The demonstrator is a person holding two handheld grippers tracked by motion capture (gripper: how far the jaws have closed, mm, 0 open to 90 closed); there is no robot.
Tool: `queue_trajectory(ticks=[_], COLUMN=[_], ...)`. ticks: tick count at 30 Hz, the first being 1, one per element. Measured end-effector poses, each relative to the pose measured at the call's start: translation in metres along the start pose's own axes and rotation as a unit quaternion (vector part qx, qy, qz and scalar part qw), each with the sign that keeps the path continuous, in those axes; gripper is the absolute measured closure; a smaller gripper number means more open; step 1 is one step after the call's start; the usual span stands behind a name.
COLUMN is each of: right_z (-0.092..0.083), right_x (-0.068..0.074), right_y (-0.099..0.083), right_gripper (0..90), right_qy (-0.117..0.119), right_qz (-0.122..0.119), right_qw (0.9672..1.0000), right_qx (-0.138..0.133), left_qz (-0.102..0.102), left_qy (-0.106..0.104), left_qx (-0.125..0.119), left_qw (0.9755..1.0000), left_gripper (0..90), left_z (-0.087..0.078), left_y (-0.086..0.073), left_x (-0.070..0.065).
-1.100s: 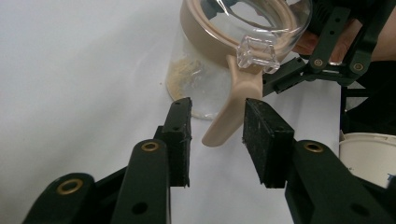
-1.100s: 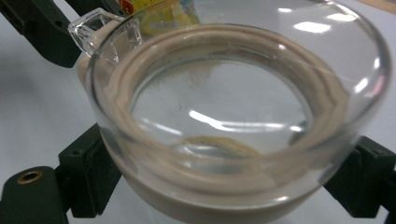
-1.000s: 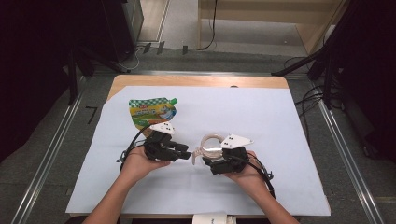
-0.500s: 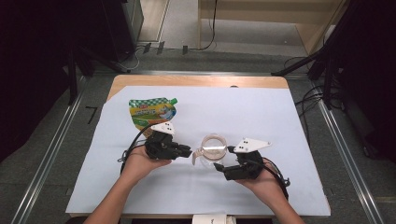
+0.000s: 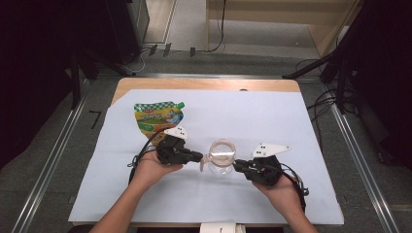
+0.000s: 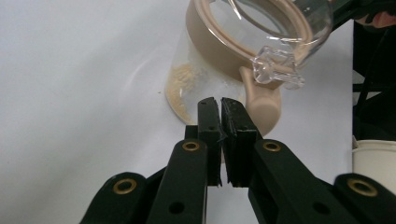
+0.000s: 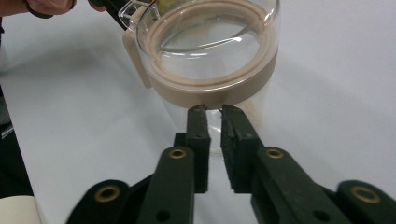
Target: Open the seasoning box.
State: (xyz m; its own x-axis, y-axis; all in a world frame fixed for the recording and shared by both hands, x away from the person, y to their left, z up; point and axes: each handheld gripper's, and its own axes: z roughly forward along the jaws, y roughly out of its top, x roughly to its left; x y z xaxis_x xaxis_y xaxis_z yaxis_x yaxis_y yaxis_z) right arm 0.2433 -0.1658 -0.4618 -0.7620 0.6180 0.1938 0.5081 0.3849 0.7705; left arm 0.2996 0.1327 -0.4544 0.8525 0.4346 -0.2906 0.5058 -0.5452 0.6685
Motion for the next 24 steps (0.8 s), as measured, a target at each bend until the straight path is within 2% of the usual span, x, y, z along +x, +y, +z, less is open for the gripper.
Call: queue_trajectory(ticks=[2,9,13,17,18,21,24], right_z=[-0.001,0.002,0.002,0.004,0.007,0.008,0.010], right_x=[0.000,-0.002,-0.004,-0.006,-0.005,-0.005,-0.008], right_y=[0.000,-0.001,-0.001,-0.001,-0.001,0.000,0.001], right_gripper=[87.5,89.8,90.0,90.0,90.0,90.0,90.0], right_qy=[0.000,-0.005,-0.005,-0.005,-0.012,-0.014,-0.013], right_qz=[0.001,0.007,0.006,0.009,0.004,0.005,0.009], right_qw=[1.0000,0.9999,1.0000,0.9999,0.9998,0.9998,0.9998], right_qx=[0.000,0.007,0.006,0.009,0.016,0.014,0.013], left_qz=[-0.001,-0.005,-0.010,-0.006,-0.005,0.000,0.004], left_qy=[-0.002,0.002,-0.006,-0.015,-0.016,-0.019,-0.031], left_qx=[0.002,0.009,0.008,0.015,0.017,0.019,0.017], left_qw=[1.0000,0.9999,0.9999,0.9998,0.9997,0.9996,0.9994], left_gripper=[88.7,90.0,90.0,90.0,90.0,90.0,90.0], left_z=[0.002,0.006,0.007,0.008,0.009,0.009,0.011], left_y=[0.001,0.001,0.001,0.001,0.001,0.001,0.002], left_x=[0.001,0.000,-0.001,-0.004,-0.006,-0.008,-0.013])
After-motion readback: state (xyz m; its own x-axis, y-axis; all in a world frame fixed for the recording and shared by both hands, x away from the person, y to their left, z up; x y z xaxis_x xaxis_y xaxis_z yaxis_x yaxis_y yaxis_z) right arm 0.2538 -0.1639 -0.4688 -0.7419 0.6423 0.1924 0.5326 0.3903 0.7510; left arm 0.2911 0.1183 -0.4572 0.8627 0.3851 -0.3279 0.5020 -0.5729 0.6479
